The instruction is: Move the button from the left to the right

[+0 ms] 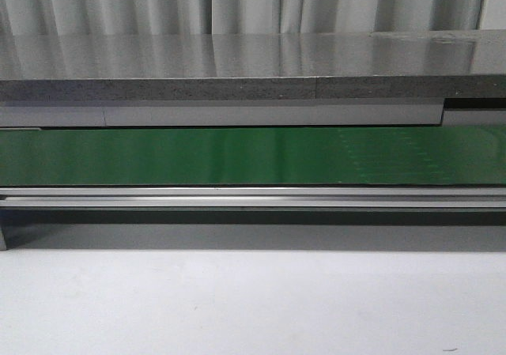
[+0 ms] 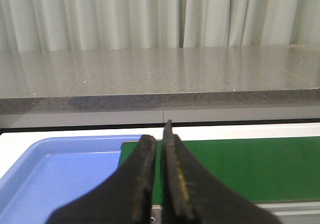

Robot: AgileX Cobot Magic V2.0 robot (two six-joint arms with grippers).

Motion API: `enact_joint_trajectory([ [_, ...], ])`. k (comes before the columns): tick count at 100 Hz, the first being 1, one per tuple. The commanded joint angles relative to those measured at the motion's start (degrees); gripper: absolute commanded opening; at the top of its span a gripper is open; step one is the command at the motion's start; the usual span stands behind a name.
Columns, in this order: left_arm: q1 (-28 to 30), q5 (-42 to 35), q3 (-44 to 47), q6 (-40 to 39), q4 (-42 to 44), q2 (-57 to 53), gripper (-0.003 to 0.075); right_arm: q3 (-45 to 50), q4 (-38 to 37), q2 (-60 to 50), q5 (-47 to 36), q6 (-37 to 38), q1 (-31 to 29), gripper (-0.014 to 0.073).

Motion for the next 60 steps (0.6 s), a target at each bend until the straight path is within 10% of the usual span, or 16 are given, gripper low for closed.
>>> enact_joint_trajectory([
  [1, -0.48, -4.54, 0.54, -2.11, 0.31, -2.24, 0.0005, -0.02, -0.59, -0.94, -4.89, 0.10, 0.12, -0.0068],
  [60, -0.48, -4.89, 9.21, -3.60, 0.45, -9.62, 0.0005, -0.02, -0.59, -0.94, -4.89, 0.10, 0.12, -0.0068],
])
